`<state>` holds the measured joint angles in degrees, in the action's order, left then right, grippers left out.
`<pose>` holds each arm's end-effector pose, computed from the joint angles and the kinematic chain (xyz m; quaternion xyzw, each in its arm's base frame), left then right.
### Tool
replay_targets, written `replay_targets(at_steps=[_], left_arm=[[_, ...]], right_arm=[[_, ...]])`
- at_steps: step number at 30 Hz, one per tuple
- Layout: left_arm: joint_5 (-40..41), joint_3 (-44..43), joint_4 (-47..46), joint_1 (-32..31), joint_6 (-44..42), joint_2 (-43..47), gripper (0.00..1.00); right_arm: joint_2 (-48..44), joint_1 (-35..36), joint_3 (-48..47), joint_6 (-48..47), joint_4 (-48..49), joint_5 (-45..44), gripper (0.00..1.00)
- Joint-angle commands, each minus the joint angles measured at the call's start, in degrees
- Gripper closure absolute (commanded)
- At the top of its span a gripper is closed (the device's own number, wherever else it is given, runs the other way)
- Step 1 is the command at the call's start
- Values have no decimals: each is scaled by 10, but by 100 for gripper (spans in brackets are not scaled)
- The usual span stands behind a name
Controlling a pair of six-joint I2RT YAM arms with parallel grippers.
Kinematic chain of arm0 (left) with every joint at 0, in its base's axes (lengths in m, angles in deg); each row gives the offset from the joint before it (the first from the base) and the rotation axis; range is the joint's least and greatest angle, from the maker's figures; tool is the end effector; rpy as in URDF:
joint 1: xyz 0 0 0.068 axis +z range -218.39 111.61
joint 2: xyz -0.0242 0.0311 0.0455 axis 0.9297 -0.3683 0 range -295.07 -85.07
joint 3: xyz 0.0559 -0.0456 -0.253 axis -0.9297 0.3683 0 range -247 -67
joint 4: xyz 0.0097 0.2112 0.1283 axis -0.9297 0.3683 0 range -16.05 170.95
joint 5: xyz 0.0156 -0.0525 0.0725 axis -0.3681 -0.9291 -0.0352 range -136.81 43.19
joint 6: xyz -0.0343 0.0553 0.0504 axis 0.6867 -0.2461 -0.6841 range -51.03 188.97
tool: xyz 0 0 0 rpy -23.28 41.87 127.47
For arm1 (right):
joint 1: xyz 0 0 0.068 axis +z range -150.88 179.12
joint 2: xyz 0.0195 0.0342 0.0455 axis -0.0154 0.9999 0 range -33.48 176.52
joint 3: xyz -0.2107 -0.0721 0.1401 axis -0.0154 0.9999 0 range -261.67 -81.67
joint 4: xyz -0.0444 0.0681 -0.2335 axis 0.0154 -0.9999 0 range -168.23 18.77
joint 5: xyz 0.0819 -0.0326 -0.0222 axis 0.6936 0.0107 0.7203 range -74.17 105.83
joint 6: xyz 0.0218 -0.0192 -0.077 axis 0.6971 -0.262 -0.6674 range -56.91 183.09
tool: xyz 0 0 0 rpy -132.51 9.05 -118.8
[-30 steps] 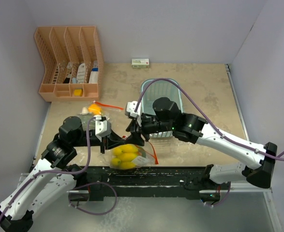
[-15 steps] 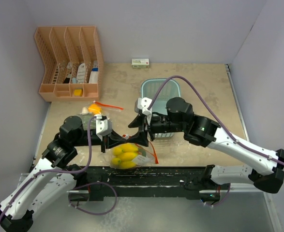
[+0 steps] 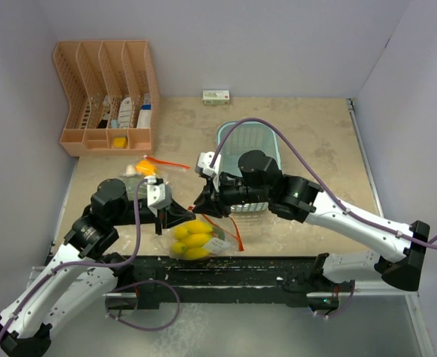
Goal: Place the food in the zip-top bag and seal the zipper
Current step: Zip the zipper food storage bag at the center of the board.
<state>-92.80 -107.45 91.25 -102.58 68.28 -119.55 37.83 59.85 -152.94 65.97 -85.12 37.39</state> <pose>0.0988 -0.1293 0.3164 0.4496 0.6050 -0.4575 0.4716 0.1262 0.2789 0.3799 -0.4751 0.6215 0.4442 0.4368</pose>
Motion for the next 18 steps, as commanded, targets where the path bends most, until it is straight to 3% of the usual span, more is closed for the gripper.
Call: replay_targets(at_steps=[1,10,18], left_arm=[[0,-17,-28,0,-5,6,100],[0,-17,-27,0,-5,7,100],[20,-19,-30,0,4,13,100]], right_arm=[[-3,-2,-23,5,14,2,79],[-1,-3,-18,5,13,14,77],[-5,-4,-7,1,2,3,100]])
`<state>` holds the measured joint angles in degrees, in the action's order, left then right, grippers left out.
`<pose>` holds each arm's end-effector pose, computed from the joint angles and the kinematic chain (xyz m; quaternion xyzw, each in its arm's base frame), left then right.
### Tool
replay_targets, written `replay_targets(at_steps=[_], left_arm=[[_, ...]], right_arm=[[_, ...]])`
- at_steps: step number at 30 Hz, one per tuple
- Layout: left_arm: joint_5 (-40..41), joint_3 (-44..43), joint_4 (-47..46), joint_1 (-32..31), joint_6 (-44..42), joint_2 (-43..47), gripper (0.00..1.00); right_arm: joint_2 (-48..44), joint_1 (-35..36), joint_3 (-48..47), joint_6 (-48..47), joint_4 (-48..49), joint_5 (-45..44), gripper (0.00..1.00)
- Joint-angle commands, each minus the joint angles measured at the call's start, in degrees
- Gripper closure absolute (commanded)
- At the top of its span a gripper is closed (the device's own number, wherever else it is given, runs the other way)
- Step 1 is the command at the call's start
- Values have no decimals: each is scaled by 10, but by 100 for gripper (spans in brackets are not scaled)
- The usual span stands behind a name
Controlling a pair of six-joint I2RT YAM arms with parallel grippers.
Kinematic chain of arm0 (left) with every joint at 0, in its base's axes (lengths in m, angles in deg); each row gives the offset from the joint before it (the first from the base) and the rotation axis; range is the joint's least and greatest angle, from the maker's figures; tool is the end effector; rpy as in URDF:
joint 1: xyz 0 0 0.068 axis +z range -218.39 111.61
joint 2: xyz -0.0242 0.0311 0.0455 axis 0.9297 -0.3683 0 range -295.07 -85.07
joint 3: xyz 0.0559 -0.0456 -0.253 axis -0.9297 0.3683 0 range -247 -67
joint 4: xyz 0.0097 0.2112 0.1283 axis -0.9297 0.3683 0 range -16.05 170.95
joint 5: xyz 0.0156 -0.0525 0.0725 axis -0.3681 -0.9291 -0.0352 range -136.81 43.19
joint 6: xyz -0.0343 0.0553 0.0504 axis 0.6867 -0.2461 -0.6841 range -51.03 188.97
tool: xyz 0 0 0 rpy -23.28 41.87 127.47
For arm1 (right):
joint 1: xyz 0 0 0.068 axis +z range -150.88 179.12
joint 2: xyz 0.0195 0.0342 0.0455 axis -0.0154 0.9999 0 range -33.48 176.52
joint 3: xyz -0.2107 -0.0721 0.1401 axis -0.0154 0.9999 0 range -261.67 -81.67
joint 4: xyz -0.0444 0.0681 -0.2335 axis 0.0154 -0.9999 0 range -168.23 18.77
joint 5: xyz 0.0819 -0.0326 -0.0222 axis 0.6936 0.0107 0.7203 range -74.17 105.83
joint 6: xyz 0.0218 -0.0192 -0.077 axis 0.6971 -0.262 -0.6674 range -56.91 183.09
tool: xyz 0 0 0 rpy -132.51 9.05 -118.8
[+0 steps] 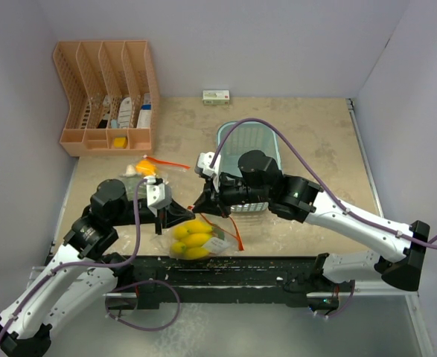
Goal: Place the food in the zip-top bag and seal the zipper
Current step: Zip the zipper food storage bag at the center of the board.
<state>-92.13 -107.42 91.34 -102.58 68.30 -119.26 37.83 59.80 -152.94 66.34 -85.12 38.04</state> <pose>0.0988 -0.1285 0.3166 0.4470 0.6069 -0.4540 0.4752 0.1256 0.2789 0.3800 -0.4754 0.6208 0.4488 0.4326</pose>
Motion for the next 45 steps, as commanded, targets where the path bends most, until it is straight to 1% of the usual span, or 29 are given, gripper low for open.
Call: replay_targets(at_steps=[1,8,17,22,28,33,45], left_arm=[[22,-19,-32,0,8,13,100],[28,-13,-56,1,36,37,100],[41,-10,-59,1,47,50,100],[73,-21,-53,0,44,59,100],[121,-58,-12,0,14,74,100],[184,-72,11,0,7,89,100],[401,-62,25,1,17,159,100]], right_arm=[[-8,-4,-2,-2,-1,-8,100],[-35,-9,30,2,-9,-41,100],[-49,-10,58,3,-30,-79,100],[-62,-10,84,18,-30,-88,100],[-106,-11,121,41,-21,-96,100],[-130,-11,159,64,-12,-94,100],[-155,-11,199,99,4,-94,100]])
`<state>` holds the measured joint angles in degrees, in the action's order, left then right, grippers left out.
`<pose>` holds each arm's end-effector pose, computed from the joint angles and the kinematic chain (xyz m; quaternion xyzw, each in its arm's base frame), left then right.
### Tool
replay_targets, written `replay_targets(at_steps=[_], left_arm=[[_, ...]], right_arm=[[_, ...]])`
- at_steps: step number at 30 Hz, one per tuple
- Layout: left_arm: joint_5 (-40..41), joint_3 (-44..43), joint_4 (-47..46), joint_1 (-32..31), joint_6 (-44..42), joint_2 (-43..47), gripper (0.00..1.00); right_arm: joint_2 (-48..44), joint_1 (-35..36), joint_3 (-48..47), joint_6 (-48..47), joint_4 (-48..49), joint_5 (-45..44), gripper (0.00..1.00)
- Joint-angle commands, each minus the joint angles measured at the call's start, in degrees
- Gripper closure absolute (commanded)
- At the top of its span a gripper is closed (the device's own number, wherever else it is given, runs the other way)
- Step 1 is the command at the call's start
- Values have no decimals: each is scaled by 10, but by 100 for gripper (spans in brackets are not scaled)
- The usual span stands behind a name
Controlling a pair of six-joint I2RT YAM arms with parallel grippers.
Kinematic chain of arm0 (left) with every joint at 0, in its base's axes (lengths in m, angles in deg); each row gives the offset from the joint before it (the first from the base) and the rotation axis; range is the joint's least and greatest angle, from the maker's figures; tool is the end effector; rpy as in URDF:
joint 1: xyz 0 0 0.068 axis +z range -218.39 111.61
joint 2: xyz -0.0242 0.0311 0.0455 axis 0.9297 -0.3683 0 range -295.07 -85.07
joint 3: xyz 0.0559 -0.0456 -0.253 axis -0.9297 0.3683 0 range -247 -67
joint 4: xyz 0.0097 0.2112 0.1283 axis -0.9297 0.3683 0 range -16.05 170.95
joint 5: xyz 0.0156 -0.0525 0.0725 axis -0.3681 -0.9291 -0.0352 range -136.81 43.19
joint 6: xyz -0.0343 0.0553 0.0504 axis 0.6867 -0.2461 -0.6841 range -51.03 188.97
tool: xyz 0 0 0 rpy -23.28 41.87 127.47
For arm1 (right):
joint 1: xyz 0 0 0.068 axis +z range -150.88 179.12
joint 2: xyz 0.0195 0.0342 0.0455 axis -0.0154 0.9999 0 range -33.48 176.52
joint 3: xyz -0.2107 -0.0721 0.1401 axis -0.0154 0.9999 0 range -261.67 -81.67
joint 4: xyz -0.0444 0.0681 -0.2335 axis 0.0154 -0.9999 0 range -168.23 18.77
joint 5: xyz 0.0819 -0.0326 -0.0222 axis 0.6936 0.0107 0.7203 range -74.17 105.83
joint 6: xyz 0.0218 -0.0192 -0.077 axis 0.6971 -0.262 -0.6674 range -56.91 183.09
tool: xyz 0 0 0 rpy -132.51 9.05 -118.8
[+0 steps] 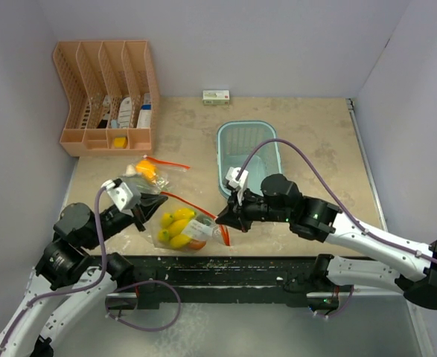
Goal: Place the food in the zip-top bag and seal the zipper
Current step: Zip the zipper food storage bag at the center of the board.
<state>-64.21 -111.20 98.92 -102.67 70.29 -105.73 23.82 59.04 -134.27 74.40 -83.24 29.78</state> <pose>0.0801 -0.0804 0.3463 0.3021 0.6486 -0.3142 0.6240 0.1125 0.2286 0.3268 -0.3939 0.6960 0.4242 0.4249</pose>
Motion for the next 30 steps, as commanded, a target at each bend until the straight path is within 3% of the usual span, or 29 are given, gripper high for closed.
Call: replay_targets(at_steps=[1,11,20,23,25,27,30], left_arm=[[142,-23,-50,1,0,27,100],[276,-15,-50,1,15,40,100],[279,3,-69,1,30,37,100],[263,8,-76,1,36,26,100],[254,12,-83,1,39,19,100],[238,17,-93,1,46,9,100],[219,21,-108,1,58,-14,100]], right_arm=[[-15,-3,14,20,-15,-11,100],[-28,-3,32,34,-21,-11,100],[-30,-4,36,48,-24,-40,100],[-28,-4,32,52,-26,-63,90],[-27,-3,23,58,-32,-94,57],[-30,-3,12,71,-37,-135,31],[-46,-3,-4,92,-33,-184,13]])
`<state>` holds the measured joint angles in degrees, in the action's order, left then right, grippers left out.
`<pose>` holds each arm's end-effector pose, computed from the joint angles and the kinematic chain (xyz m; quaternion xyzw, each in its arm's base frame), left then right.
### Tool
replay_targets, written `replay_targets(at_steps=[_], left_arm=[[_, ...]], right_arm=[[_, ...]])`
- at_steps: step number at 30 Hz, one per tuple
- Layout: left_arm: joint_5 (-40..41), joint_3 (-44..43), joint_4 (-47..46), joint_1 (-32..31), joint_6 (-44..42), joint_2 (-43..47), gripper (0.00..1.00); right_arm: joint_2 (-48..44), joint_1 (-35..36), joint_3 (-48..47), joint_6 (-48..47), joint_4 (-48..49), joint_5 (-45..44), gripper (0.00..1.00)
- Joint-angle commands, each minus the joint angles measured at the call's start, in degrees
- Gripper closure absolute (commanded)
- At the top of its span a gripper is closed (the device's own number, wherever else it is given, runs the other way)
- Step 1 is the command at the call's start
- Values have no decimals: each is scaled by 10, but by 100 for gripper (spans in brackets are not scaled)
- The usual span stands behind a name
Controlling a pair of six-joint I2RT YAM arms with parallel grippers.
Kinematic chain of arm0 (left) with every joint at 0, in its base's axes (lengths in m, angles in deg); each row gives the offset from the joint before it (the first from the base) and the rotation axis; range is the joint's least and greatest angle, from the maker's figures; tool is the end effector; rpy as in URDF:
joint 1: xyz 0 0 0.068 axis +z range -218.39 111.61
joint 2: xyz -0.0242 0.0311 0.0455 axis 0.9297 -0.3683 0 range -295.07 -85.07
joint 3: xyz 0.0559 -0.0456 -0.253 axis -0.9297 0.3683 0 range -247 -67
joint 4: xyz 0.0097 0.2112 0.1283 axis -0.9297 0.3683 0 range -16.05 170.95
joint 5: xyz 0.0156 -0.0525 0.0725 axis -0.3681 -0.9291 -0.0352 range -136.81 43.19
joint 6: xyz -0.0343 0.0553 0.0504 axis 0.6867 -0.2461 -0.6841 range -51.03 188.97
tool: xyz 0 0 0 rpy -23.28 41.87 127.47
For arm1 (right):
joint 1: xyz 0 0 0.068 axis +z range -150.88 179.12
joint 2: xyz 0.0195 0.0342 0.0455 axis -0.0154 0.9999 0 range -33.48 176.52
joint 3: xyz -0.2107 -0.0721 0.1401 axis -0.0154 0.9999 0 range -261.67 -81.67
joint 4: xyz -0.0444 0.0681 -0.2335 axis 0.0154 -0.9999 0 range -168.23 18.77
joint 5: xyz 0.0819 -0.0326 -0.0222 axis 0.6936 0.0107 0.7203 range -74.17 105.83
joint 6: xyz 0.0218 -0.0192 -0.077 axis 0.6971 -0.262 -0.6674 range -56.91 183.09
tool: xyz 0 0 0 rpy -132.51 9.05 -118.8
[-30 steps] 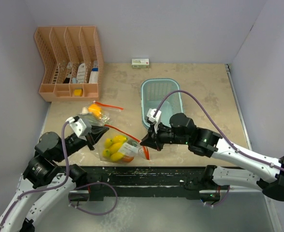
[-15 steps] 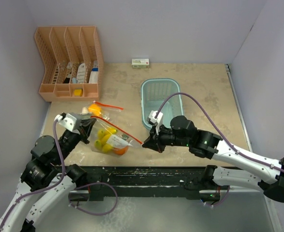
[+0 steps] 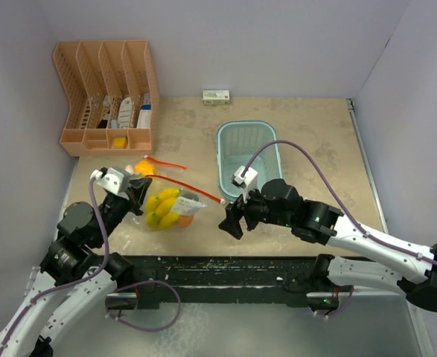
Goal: Place the food in the zip-top bag and seal the zipper
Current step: Zip the zipper food storage bag at the center of the board, then place the zipper food storage bag at the center of the board.
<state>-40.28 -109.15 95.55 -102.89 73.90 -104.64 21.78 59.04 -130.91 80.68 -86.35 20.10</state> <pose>0.0995 -0.0583 0.3446 0.1394 0.6871 -0.2027 0.6837 0.1186 0.2153 0.3052 -0.3173 0.7610 0.3776 0.4214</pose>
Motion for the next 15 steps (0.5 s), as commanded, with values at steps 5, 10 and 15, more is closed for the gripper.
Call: replay_targets(at_steps=[5,10,15], left_arm=[[-9,-4,-94,3,51,-66,100],[45,-13,-98,3,94,-90,64],[48,-13,-93,4,96,-94,1]], right_arm=[[-35,-3,-69,61,-22,-173,5],[-25,-3,-80,85,-39,-216,0],[-1,-3,-107,101,-62,-251,1]])
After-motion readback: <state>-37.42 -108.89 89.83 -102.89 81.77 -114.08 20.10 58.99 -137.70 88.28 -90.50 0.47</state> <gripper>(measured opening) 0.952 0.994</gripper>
